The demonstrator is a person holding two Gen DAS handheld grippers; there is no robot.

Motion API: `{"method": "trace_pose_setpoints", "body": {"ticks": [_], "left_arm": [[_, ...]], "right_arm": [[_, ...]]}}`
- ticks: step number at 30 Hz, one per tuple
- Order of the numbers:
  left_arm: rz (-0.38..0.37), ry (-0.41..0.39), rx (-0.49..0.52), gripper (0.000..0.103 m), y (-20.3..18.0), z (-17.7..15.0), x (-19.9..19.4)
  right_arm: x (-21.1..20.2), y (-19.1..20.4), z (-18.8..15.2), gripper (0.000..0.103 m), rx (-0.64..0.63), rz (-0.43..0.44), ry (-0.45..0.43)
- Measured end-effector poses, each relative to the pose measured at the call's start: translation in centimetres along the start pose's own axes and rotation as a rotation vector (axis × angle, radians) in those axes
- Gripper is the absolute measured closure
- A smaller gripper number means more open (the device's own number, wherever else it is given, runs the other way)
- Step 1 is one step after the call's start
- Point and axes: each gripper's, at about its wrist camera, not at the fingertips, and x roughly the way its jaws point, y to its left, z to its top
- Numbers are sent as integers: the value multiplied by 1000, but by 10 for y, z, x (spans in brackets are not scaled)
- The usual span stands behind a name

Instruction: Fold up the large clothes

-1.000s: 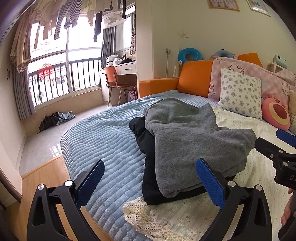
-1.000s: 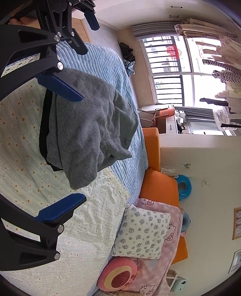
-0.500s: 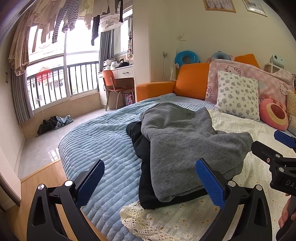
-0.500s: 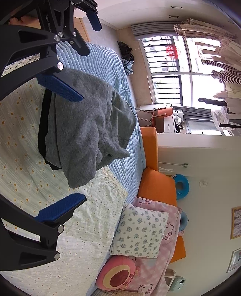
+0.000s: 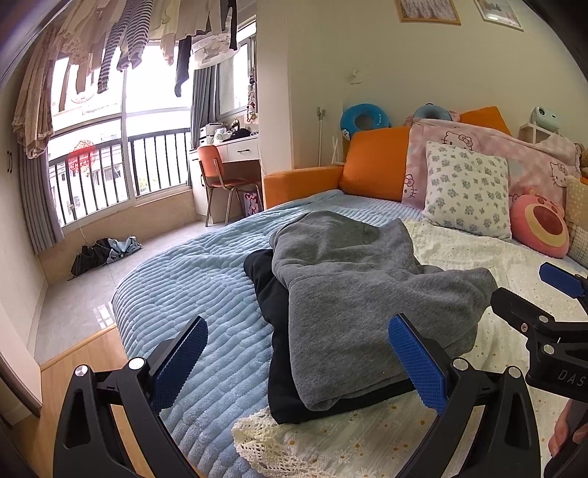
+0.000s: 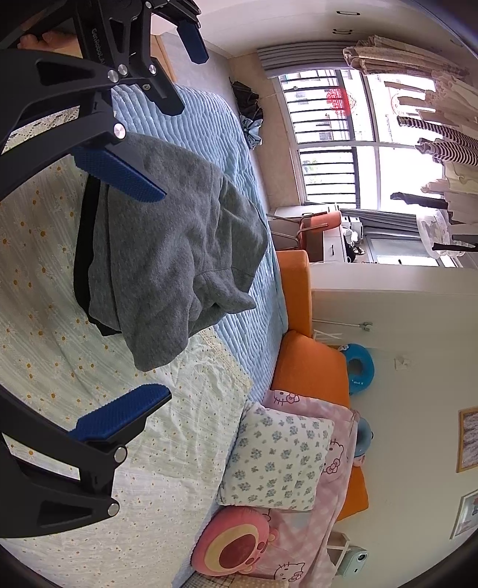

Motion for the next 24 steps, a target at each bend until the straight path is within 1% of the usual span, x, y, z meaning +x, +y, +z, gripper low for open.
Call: {"method": "trace_pose_setpoints", "body": {"ticks": [10, 16, 20, 24], "left_arm": [[-3, -1, -9, 3, 0, 5, 0], [-6, 5, -33, 3, 3, 8, 2], [-4, 18, -29, 3, 4, 7, 3], [4, 11, -26, 3, 4, 7, 3]], "right_arm": [[0, 1, 0, 5, -2, 2, 1], [1, 0, 1, 5, -1, 0, 2], [1, 1, 0, 5, -6, -13, 4], [3, 1, -1, 5, -6, -16, 5]]}}
